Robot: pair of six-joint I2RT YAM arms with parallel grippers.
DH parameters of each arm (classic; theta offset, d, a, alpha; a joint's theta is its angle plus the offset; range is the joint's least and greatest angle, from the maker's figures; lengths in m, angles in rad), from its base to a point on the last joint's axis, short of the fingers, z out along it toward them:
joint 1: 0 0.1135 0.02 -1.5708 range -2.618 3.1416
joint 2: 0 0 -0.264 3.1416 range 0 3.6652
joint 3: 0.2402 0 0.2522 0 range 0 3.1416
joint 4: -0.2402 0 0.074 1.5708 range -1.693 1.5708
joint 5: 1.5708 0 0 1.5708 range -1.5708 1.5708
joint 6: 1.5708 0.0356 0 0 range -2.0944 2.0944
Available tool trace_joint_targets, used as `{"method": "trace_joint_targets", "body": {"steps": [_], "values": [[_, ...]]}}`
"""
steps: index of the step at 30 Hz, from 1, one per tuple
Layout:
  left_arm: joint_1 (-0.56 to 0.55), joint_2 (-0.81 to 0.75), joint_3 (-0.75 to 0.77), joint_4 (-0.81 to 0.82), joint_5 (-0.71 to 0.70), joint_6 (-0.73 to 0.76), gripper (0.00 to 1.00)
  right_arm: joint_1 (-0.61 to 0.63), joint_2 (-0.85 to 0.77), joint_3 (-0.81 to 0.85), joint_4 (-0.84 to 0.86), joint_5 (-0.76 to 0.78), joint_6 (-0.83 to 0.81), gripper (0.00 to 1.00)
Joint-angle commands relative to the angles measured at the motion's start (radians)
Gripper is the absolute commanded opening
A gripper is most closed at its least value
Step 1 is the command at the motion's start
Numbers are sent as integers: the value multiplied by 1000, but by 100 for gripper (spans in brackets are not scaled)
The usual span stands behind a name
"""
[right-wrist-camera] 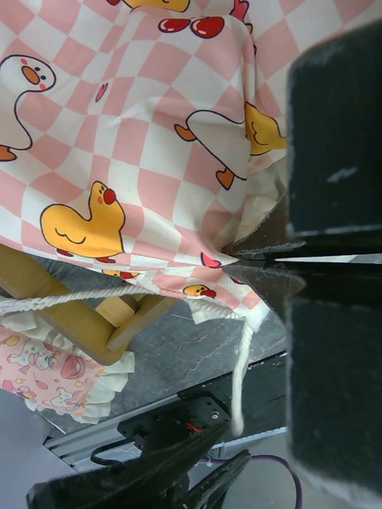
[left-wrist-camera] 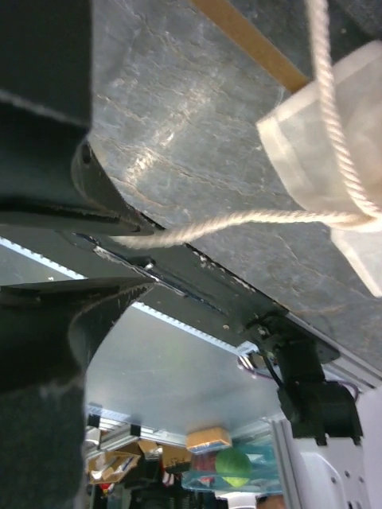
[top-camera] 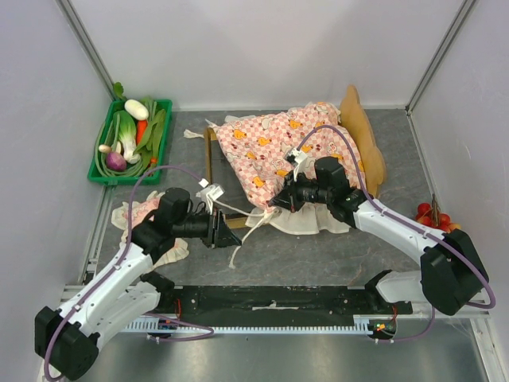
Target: Set up the pet bed
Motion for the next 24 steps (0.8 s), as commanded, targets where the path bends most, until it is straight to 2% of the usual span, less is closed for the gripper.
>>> {"method": "trace_joint_targets", "body": {"steps": [1,3,6,7,10,13,16,19,24], "values": [[-14,23,44,-43,-97,-36,43,-1,-26,-4,49,-12,17,0],[-14,42,96,-107,-163,11,53,-3,-35,-12,48,-12,19,0],[-14,53,167,-132,-287,57,59,-1,-48,-25,41,-4,19,0],[-14,59,187,-132,-374,68,61,-1,-55,-30,41,-2,17,0],[-14,123,274,-132,-519,119,64,-1,-65,-39,41,-2,19,0],[-14,218,331,-73,-606,198,65,-1,-75,-45,45,-2,17,0],[-14,319,374,-26,-595,313,68,-1,-81,-39,44,-2,5,0],[-14,402,418,-57,-542,425,67,-1,-80,-29,48,-2,-9,0],[-14,380,380,-54,-470,556,68,0,-60,1,50,-6,-27,0]]}}
